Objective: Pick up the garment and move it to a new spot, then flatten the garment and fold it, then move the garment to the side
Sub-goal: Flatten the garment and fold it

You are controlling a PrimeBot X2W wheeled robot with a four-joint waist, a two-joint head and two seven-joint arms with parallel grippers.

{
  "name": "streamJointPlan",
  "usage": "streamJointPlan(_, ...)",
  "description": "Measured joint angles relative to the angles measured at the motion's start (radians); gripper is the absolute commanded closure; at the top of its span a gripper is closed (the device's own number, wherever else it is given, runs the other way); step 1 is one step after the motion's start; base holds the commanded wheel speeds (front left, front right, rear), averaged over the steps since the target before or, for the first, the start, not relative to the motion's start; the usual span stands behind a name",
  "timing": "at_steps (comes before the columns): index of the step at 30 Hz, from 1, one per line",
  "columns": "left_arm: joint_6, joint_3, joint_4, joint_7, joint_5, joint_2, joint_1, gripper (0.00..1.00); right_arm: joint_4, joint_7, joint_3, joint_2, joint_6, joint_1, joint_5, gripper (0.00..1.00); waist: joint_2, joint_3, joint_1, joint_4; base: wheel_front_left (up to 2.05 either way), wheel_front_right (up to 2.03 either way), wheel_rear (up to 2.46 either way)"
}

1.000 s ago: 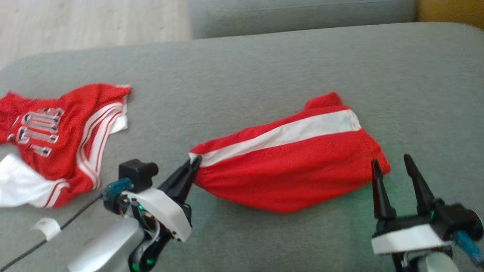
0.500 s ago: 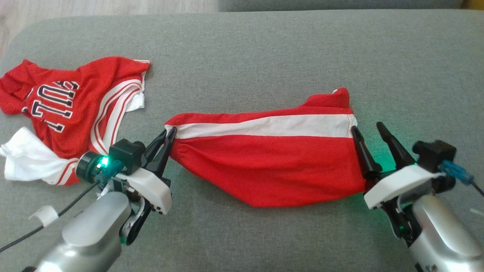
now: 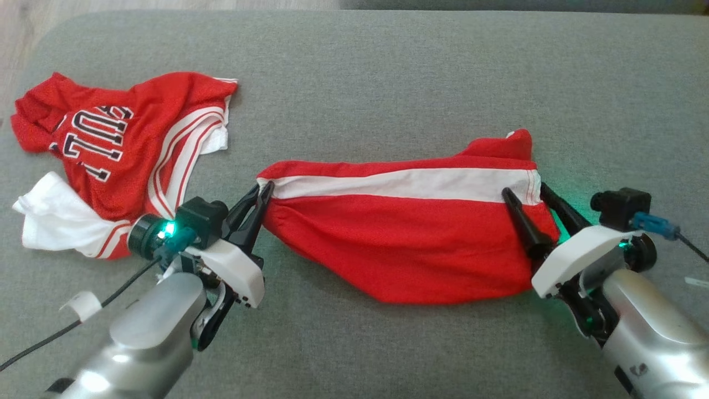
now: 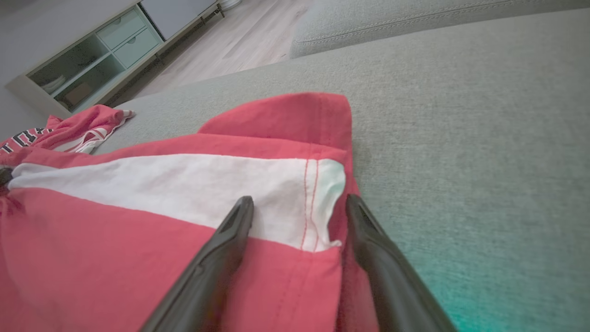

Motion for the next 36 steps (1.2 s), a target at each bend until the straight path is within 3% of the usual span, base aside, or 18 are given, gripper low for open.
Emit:
streamJointPlan(1, -0.001, 0.0, 0.003, -0.001, 0.0, -0.003, -0.001, 1.0, 0.007, -0.006, 0.012, -0.001, 0.0, -0.003, 0.006, 0.0, 0.0, 0.0, 0.0, 0.002, 0.0, 0.0, 0.0)
streamJointPlan(2, -0.001, -0.001, 0.008, -0.006, 0.0, -0.005, -0.002, 1.0, 0.011, -0.012, 0.026, -0.002, 0.0, -0.005, 0.009, 0.12, 0.0, -0.001, 0.0, 0.003, 0.0, 0.0, 0.0)
streamJointPlan(3, -0.002, -0.001, 0.011, -0.007, 0.0, -0.007, -0.003, 1.0, 0.016, -0.019, 0.038, -0.003, 0.0, -0.007, 0.014, 0.45, 0.0, -0.002, 0.0, 0.005, 0.0, 0.0, 0.0)
streamJointPlan(4, -0.009, -0.002, 0.015, -0.007, 0.0, -0.008, -0.004, 1.0, 0.019, -0.026, 0.053, -0.005, 0.0, -0.009, 0.021, 0.61, 0.0, -0.003, 0.0, 0.005, 0.0, 0.0, 0.0)
streamJointPlan(5, -0.009, -0.002, 0.018, -0.007, 0.0, -0.009, -0.006, 1.0, 0.019, -0.034, 0.066, -0.007, 0.0, -0.011, 0.027, 0.87, 0.0, -0.004, 0.0, 0.006, 0.0, 0.0, 0.0)
streamJointPlan(6, -0.009, -0.002, 0.021, -0.007, 0.0, -0.011, -0.006, 1.0, 0.02, -0.044, 0.078, -0.011, 0.0, -0.016, 0.031, 1.0, 0.0, -0.006, 0.0, 0.006, 0.0, 0.0, 0.0)
streamJointPlan(16, -0.017, 0.016, -0.013, -0.027, 0.021, -0.007, -0.006, 1.0, -0.017, -0.112, 0.111, -0.057, 0.0, -0.049, 0.008, 1.0, 0.0, -0.038, -0.0001, -0.03, 0.0, 0.0, 0.0)
streamJointPlan(20, -0.018, 0.057, -0.095, -0.035, 0.061, -0.003, -0.051, 1.0, -0.119, -0.113, 0.015, -0.116, 0.0, -0.105, -0.031, 1.0, 0.0, -0.037, -0.0001, -0.068, 0.0, 0.0, 0.0)
streamJointPlan(27, -0.028, 0.194, -0.198, -0.039, 0.164, -0.021, -0.292, 1.0, -0.212, -0.115, -0.116, -0.232, 0.0, -0.322, -0.129, 1.0, 0.0, 0.01, 0.0, -0.123, 0.0, 0.0, 0.0)
streamJointPlan(31, -0.049, 0.366, -0.217, -0.044, 0.265, -0.114, -0.498, 1.0, -0.209, -0.118, -0.179, -0.259, 0.0, -0.549, -0.169, 1.0, 0.0, 0.08, 0.0002, -0.159, 0.0, 0.0, 0.0)
streamJointPlan(36, -0.091, 0.529, -0.29, -0.044, 0.375, -0.215, -0.583, 1.0, -0.227, -0.121, -0.267, -0.259, 0.0, -0.688, -0.211, 1.0, 0.0, 0.15, 0.0002, -0.189, 0.0, 0.0, 0.0)
